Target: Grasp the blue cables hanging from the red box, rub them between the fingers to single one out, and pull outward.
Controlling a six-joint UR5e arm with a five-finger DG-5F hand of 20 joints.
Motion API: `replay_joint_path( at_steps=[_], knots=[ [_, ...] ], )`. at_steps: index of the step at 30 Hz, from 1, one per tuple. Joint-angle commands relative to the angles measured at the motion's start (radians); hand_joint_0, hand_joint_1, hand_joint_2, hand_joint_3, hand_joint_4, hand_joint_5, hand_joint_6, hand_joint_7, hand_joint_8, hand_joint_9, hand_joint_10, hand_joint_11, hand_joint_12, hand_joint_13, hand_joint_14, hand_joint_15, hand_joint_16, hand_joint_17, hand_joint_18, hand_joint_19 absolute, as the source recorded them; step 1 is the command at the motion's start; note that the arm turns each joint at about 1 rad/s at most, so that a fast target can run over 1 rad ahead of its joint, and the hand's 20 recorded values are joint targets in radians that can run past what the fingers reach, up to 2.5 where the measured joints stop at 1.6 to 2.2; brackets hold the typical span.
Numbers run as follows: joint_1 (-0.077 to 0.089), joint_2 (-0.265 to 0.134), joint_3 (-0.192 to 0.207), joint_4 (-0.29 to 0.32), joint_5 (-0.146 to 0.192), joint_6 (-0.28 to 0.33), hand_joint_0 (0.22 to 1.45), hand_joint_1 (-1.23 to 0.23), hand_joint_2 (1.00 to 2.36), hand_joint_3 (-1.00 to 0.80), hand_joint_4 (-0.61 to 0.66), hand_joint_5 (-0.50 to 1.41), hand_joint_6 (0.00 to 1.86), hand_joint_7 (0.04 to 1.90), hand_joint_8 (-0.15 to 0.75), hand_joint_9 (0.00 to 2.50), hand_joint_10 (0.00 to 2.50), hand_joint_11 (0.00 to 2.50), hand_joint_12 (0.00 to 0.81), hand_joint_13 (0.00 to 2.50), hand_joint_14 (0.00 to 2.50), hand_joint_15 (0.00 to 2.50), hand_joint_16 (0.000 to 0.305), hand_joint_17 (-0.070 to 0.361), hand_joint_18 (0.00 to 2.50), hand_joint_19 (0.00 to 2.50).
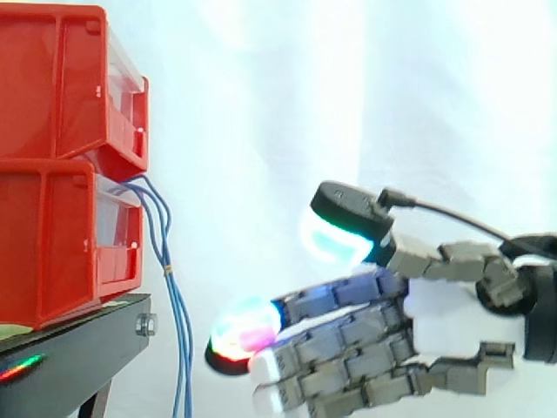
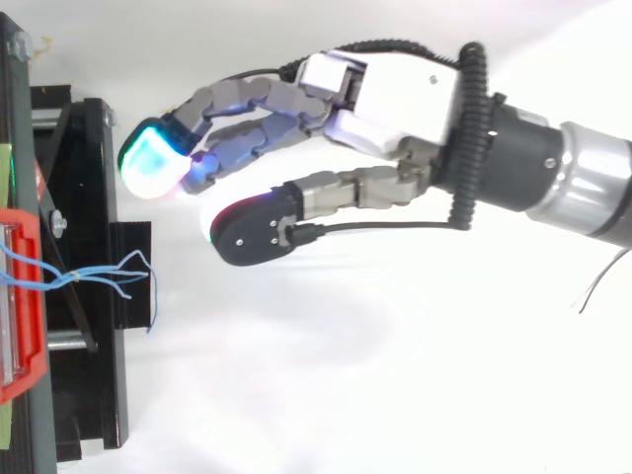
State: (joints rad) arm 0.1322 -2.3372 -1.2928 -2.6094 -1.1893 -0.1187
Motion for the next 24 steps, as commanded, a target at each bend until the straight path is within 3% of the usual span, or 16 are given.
replay_joint_path(
  at_steps=[1, 5, 24],
  knots=[
    [0.000, -0.051, 0.036, 0.012, -0.030, 0.039, 0.52, -0.62, 1.00, -0.50, 0.27, -0.16, 0.50, 0.74, 0.258, 0.76, 0.00, 0.12, 0.351, 0.59, 0.01, 0.20, 0.054, 0.121, 0.39, 0.21],
    [0.000, -0.059, 0.058, 0.006, -0.049, 0.057, 0.52, -0.62, 1.00, -0.50, 0.27, -0.16, 0.50, 0.74, 0.260, 0.77, 0.00, 0.13, 0.350, 0.60, 0.01, 0.20, 0.054, 0.121, 0.40, 0.22],
    [0.007, -0.070, 0.059, 0.060, -0.044, -0.001, 0.52, -0.61, 1.00, -0.49, 0.29, -0.16, 0.50, 0.74, 0.268, 0.82, 0.00, 0.14, 0.351, 0.65, 0.01, 0.22, 0.053, 0.119, 0.45, 0.24]
  ],
)
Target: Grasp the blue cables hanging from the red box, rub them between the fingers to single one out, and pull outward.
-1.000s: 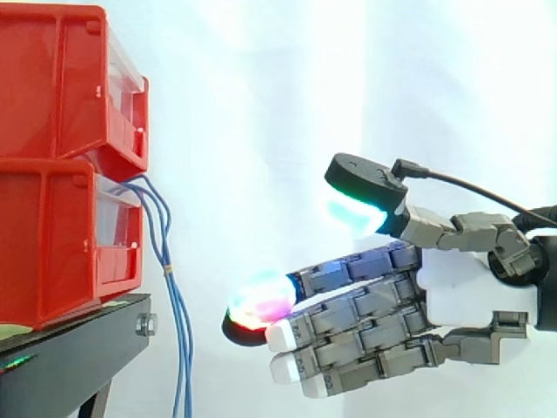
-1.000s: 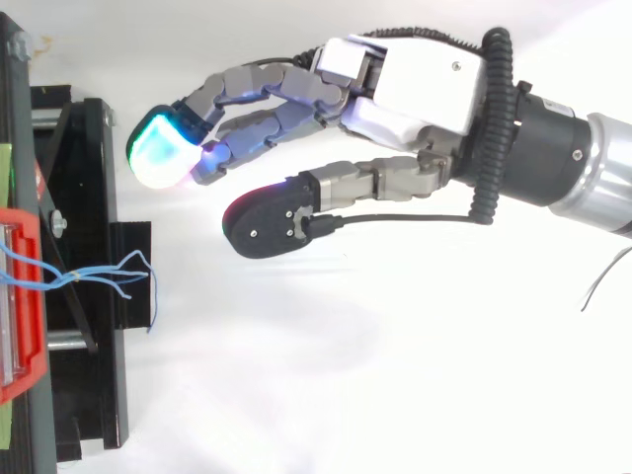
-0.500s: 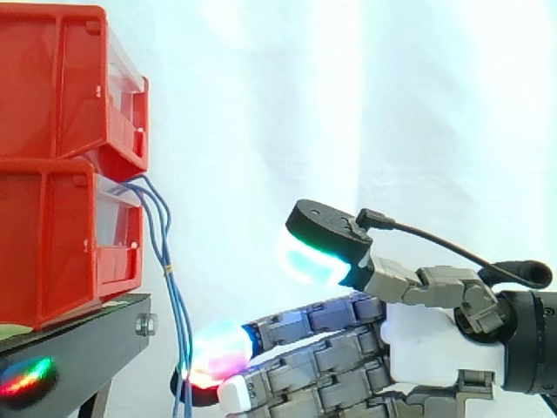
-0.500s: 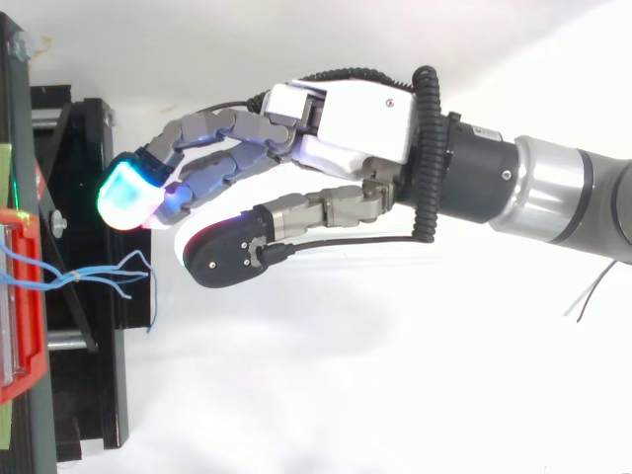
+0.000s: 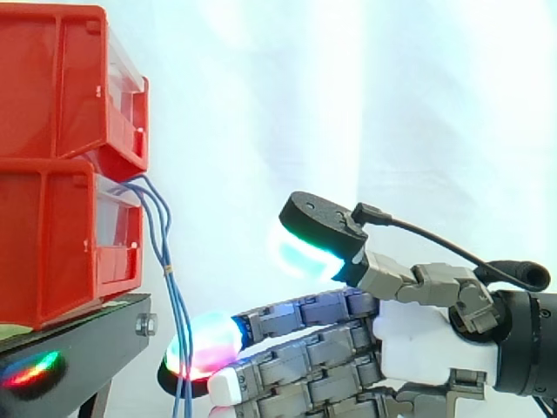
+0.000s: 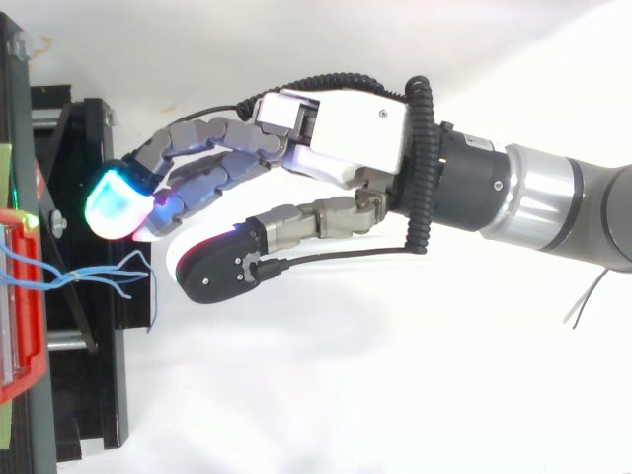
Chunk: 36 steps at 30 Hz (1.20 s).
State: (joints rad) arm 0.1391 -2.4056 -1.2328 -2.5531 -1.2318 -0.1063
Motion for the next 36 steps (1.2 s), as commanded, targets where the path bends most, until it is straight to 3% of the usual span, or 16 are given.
replay_joint_path(
  at_steps=[1, 5, 6, 9, 10, 16, 29, 36],
  knots=[
    [0.000, -0.001, -0.001, 0.004, -0.001, -0.015, 0.52, -0.61, 1.00, -0.49, 0.28, -0.16, 0.50, 0.74, 0.268, 0.82, 0.00, 0.13, 0.351, 0.65, 0.01, 0.22, 0.053, 0.119, 0.45, 0.25],
    [0.000, -0.003, -0.001, 0.004, -0.003, -0.021, 0.52, -0.61, 1.00, -0.49, 0.29, -0.16, 0.50, 0.74, 0.271, 0.83, 0.00, 0.14, 0.350, 0.66, 0.01, 0.22, 0.053, 0.118, 0.46, 0.25],
    [-0.003, -0.026, 0.004, 0.004, -0.003, -0.015, 0.52, -0.61, 1.00, -0.49, 0.28, -0.16, 0.50, 0.74, 0.271, 0.84, 0.00, 0.15, 0.349, 0.66, 0.01, 0.22, 0.052, 0.118, 0.46, 0.25],
    [-0.010, -0.076, 0.055, 0.002, -0.017, 0.010, 0.53, -0.61, 1.00, -0.49, 0.28, -0.16, 0.50, 0.74, 0.271, 0.85, 0.01, 0.15, 0.350, 0.67, 0.01, 0.23, 0.052, 0.118, 0.47, 0.25],
    [-0.010, -0.095, 0.095, -0.009, -0.034, 0.040, 0.53, -0.61, 1.00, -0.49, 0.29, -0.16, 0.50, 0.74, 0.270, 0.85, 0.01, 0.15, 0.350, 0.67, 0.01, 0.22, 0.052, 0.117, 0.47, 0.25],
    [-0.013, -0.093, 0.118, -0.036, -0.055, 0.079, 0.53, -0.61, 1.00, -0.49, 0.29, -0.15, 0.50, 0.74, 0.268, 0.85, 0.01, 0.15, 0.349, 0.69, 0.01, 0.23, 0.052, 0.117, 0.49, 0.27],
    [-0.018, -0.093, 0.141, -0.035, -0.067, 0.077, 0.54, -0.60, 1.00, -0.48, 0.30, -0.13, 0.50, 0.80, 0.278, 0.97, 0.01, 0.25, 0.349, 0.78, 0.01, 0.27, 0.051, 0.114, 0.56, 0.30],
    [-0.016, -0.093, 0.141, -0.033, -0.090, 0.076, 0.54, -0.60, 1.00, -0.48, 0.30, -0.11, 0.50, 0.87, 0.284, 1.09, 0.01, 0.37, 0.349, 0.85, 0.01, 0.30, 0.050, 0.111, 0.60, 0.31]
  ],
)
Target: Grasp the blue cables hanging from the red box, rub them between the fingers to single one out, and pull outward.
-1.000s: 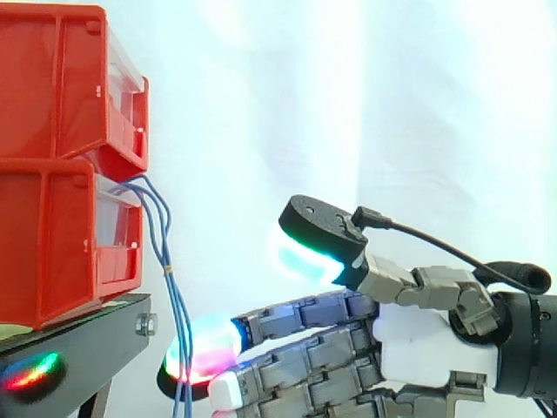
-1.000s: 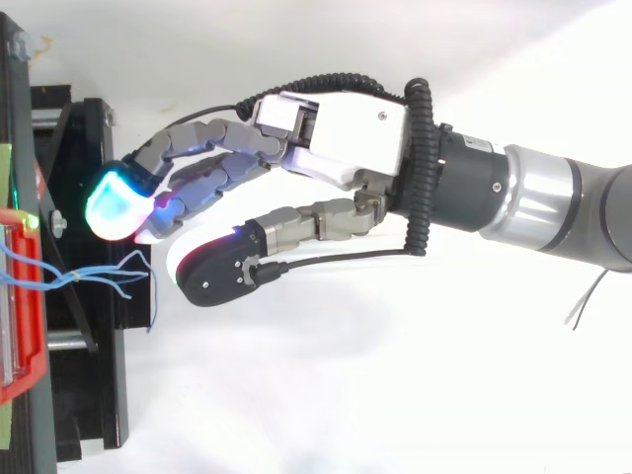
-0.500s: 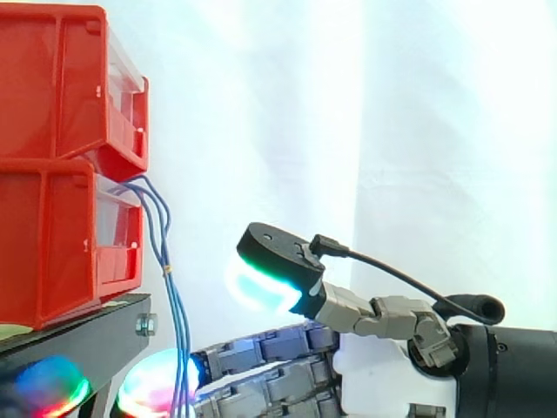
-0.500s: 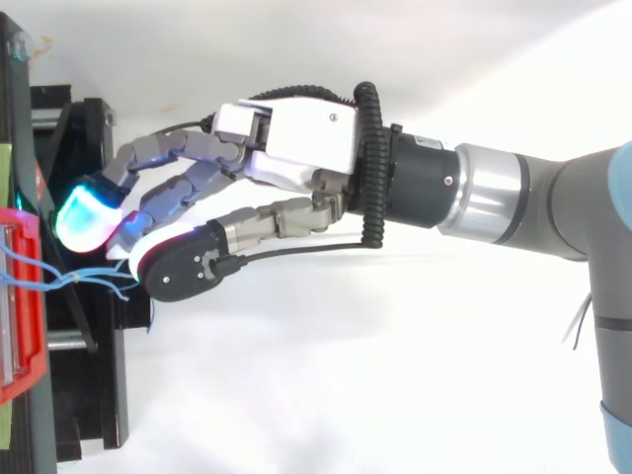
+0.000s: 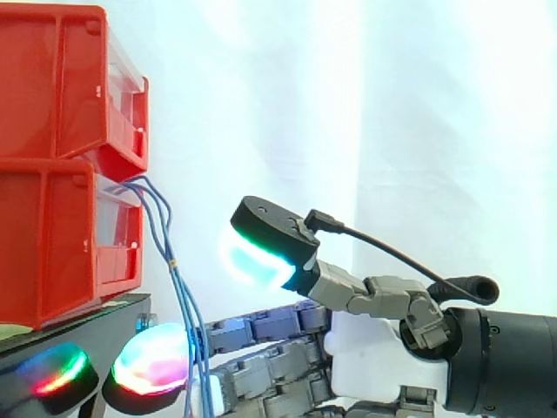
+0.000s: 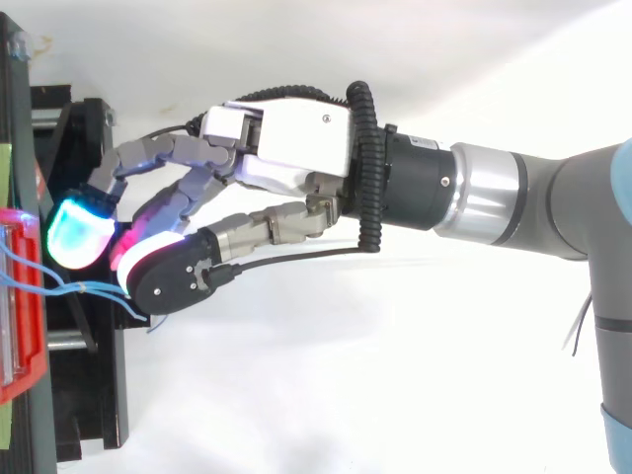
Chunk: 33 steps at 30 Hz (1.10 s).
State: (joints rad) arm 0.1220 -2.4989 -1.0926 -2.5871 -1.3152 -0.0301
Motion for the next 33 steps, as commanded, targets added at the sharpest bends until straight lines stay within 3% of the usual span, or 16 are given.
replay_joint_path(
  at_steps=[1, 25, 33],
  knots=[
    [0.002, 0.000, 0.000, 0.001, -0.007, -0.002, 0.54, -0.60, 1.00, -0.48, 0.30, -0.11, 0.50, 0.87, 0.285, 1.13, 0.01, 0.41, 0.350, 0.85, 0.01, 0.30, 0.050, 0.111, 0.59, 0.31],
    [0.008, 0.003, 0.022, -0.007, -0.010, -0.007, 0.55, -0.64, 1.00, -0.50, 0.31, -0.11, 0.50, 0.93, 0.301, 1.22, 0.02, 0.57, 0.350, 0.97, 0.02, 0.40, 0.050, 0.112, 0.65, 0.35],
    [0.011, 0.003, 0.020, -0.008, -0.041, -0.070, 0.54, -0.65, 1.00, -0.50, 0.26, -0.15, 0.50, 0.86, 0.288, 1.11, 0.02, 0.51, 0.362, 0.99, 0.01, 0.37, 0.049, 0.110, 0.77, 0.33]
  ],
)
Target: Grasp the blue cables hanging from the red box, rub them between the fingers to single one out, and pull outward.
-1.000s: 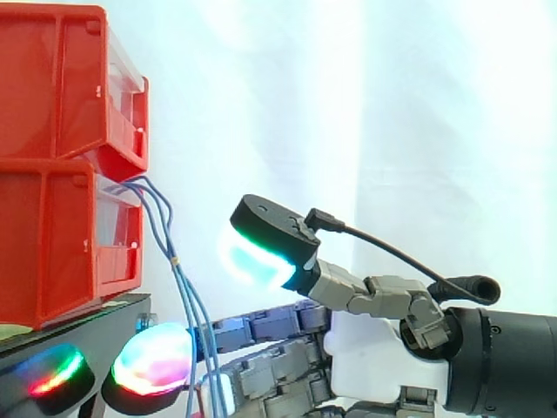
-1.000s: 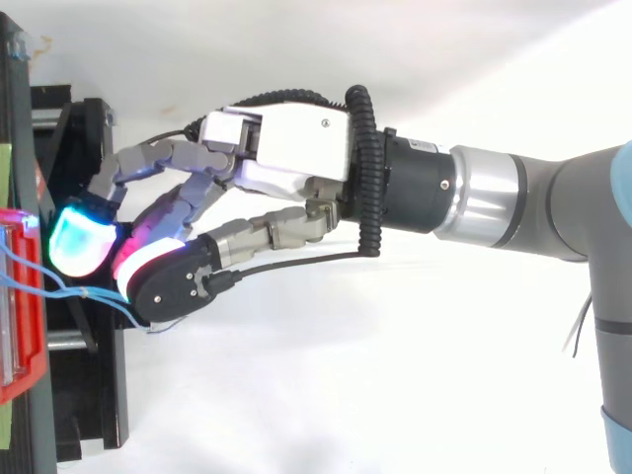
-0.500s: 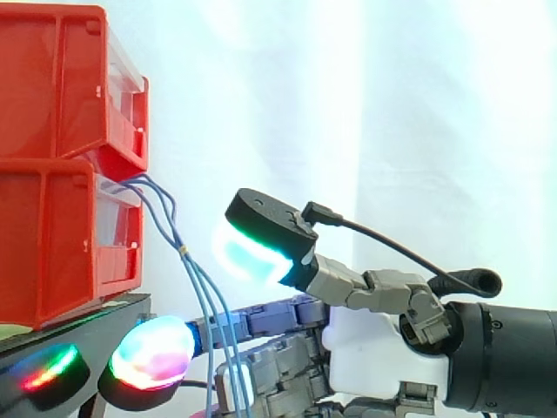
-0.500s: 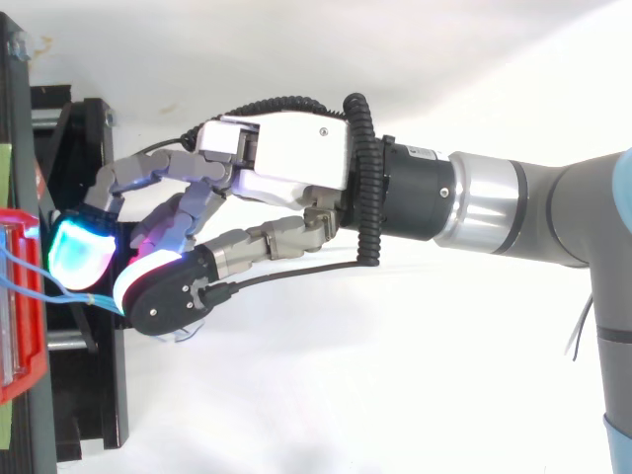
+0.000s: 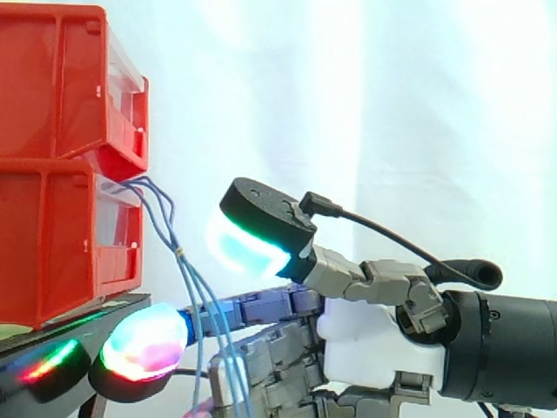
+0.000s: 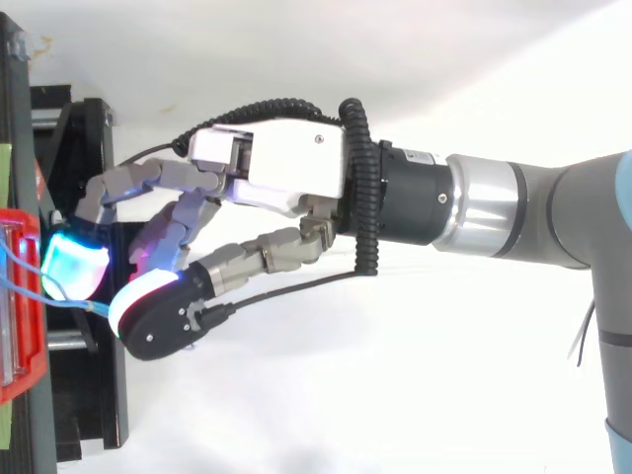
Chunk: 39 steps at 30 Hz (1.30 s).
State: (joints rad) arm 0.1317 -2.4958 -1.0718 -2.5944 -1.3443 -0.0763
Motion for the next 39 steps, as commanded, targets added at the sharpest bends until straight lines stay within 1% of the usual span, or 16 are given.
replay_joint_path(
  at_steps=[1, 6, 7, 10, 14, 18, 22, 25, 30, 32, 34, 36, 39],
  knots=[
    [0.003, 0.000, 0.000, -0.001, -0.013, -0.026, 0.54, -0.64, 1.00, -0.50, 0.25, -0.15, 0.50, 0.84, 0.289, 1.10, 0.02, 0.48, 0.366, 0.99, 0.01, 0.35, 0.048, 0.108, 0.78, 0.32],
    [0.003, 0.000, -0.010, 0.003, -0.013, -0.031, 0.54, -0.62, 1.00, -0.50, 0.24, -0.16, 0.50, 0.82, 0.290, 1.02, 0.01, 0.39, 0.387, 1.00, 0.01, 0.29, 0.046, 0.104, 0.84, 0.31],
    [0.005, 0.000, -0.017, 0.002, -0.012, -0.030, 0.53, -0.62, 1.00, -0.50, 0.24, -0.16, 0.50, 0.82, 0.290, 1.02, 0.01, 0.39, 0.387, 1.00, 0.01, 0.29, 0.046, 0.104, 0.84, 0.32],
    [0.006, 0.000, -0.022, 0.000, -0.012, -0.026, 0.53, -0.62, 1.00, -0.50, 0.23, -0.17, 0.50, 0.82, 0.279, 0.87, 0.01, 0.32, 0.398, 0.96, 0.01, 0.28, 0.048, 0.108, 0.83, 0.31],
    [0.006, 0.000, -0.022, 0.000, -0.010, -0.026, 0.50, -0.62, 1.00, -0.50, 0.21, -0.19, 0.50, 0.80, 0.253, 0.57, 0.00, 0.13, 0.417, 0.81, 0.01, 0.22, 0.051, 0.116, 0.72, 0.25],
    [0.006, 0.000, -0.022, 0.000, -0.012, -0.026, 0.48, -0.60, 1.00, -0.50, 0.20, -0.19, 0.50, 0.79, 0.254, 0.53, 0.00, 0.06, 0.425, 0.69, 0.01, 0.15, 0.053, 0.119, 0.57, 0.19],
    [0.008, 0.000, -0.022, 0.003, -0.013, -0.030, 0.48, -0.59, 1.00, -0.50, 0.20, -0.20, 0.50, 0.76, 0.262, 0.54, 0.00, 0.00, 0.426, 0.67, 0.00, 0.12, 0.054, 0.121, 0.55, 0.17],
    [0.008, 0.000, -0.022, 0.003, -0.013, -0.031, 0.49, -0.58, 1.00, -0.50, 0.22, -0.20, 0.50, 0.76, 0.308, 0.66, 0.00, 0.00, 0.424, 0.73, 0.00, 0.11, 0.053, 0.118, 0.57, 0.16],
    [0.006, 0.000, -0.022, 0.005, -0.012, -0.030, 0.51, -0.56, 1.00, -0.50, 0.23, -0.19, 0.50, 0.75, 0.346, 0.84, 0.00, 0.00, 0.418, 0.87, 0.00, 0.10, 0.049, 0.111, 0.67, 0.15],
    [0.006, 0.000, -0.022, 0.007, -0.012, -0.030, 0.51, -0.56, 1.00, -0.50, 0.24, -0.19, 0.50, 0.75, 0.348, 0.87, 0.00, 0.00, 0.417, 0.89, 0.00, 0.10, 0.049, 0.109, 0.68, 0.15],
    [0.006, 0.000, -0.022, 0.013, -0.012, -0.028, 0.51, -0.56, 1.00, -0.50, 0.23, -0.19, 0.50, 0.75, 0.328, 0.87, 0.00, 0.04, 0.415, 0.88, 0.00, 0.12, 0.048, 0.109, 0.67, 0.16],
    [0.006, 0.000, -0.022, 0.017, -0.013, -0.028, 0.51, -0.56, 1.00, -0.50, 0.22, -0.19, 0.50, 0.75, 0.306, 0.82, 0.00, 0.06, 0.391, 0.82, 0.01, 0.14, 0.048, 0.108, 0.65, 0.18],
    [0.006, -0.002, -0.022, 0.037, -0.013, -0.028, 0.50, -0.58, 1.00, -0.50, 0.20, -0.20, 0.50, 0.76, 0.273, 0.65, 0.00, 0.04, 0.385, 0.69, 0.01, 0.14, 0.049, 0.109, 0.55, 0.19]
  ],
)
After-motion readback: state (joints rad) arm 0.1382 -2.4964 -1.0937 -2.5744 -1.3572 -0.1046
